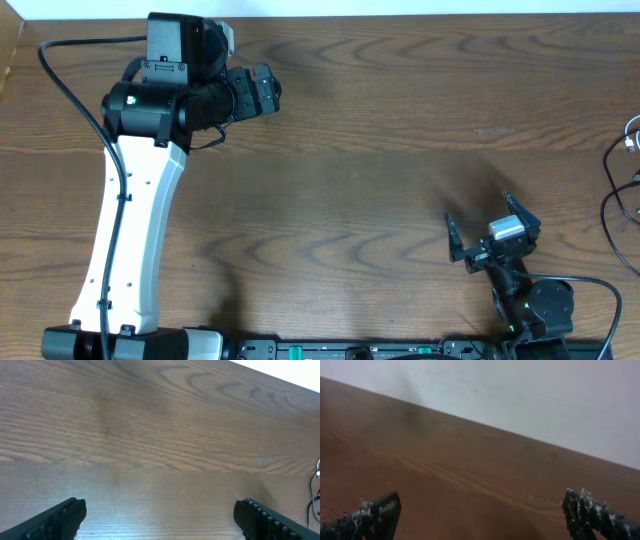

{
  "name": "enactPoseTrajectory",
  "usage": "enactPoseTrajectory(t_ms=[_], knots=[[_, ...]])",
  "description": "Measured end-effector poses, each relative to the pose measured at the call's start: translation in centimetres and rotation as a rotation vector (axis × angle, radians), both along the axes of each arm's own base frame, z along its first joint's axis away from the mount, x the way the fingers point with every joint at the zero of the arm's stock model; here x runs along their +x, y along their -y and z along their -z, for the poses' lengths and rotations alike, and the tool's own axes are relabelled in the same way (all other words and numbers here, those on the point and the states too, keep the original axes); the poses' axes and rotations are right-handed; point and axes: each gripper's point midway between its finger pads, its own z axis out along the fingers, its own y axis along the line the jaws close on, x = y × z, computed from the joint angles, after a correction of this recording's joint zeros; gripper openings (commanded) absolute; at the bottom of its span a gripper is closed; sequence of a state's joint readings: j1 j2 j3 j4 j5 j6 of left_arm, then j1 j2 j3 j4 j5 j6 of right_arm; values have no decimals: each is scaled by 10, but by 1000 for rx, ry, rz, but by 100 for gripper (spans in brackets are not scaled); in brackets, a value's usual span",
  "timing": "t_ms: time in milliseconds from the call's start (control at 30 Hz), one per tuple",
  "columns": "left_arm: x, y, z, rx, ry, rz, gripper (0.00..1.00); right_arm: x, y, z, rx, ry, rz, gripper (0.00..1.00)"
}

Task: Untangle cables

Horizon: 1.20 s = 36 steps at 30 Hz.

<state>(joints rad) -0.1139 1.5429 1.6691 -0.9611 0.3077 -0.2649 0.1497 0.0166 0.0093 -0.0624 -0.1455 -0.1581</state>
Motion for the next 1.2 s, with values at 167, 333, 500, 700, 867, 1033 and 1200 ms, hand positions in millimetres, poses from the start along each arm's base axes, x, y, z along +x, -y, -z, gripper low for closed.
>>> enactPoseTrajectory(t_ms=[167,333,500,700,867,1033,1200], knots=[[0,0,0,0,-1,0,99,0,0,0,0,2,0,99],[0,0,0,0,0,0,99,0,0,0,0,2,0,99],[0,0,0,0,-1,0,99,0,0,0,0,2,0,99],[0,0,0,0,-1,0,99,0,0,0,0,2,0,99],[0,0,0,0,-1,0,99,0,0,0,0,2,0,99],[0,0,0,0,-1,-1,99,0,0,0,0,2,0,99],[-3,-8,2,38,-11,-28,99,0,0,0,0,2,0,99]])
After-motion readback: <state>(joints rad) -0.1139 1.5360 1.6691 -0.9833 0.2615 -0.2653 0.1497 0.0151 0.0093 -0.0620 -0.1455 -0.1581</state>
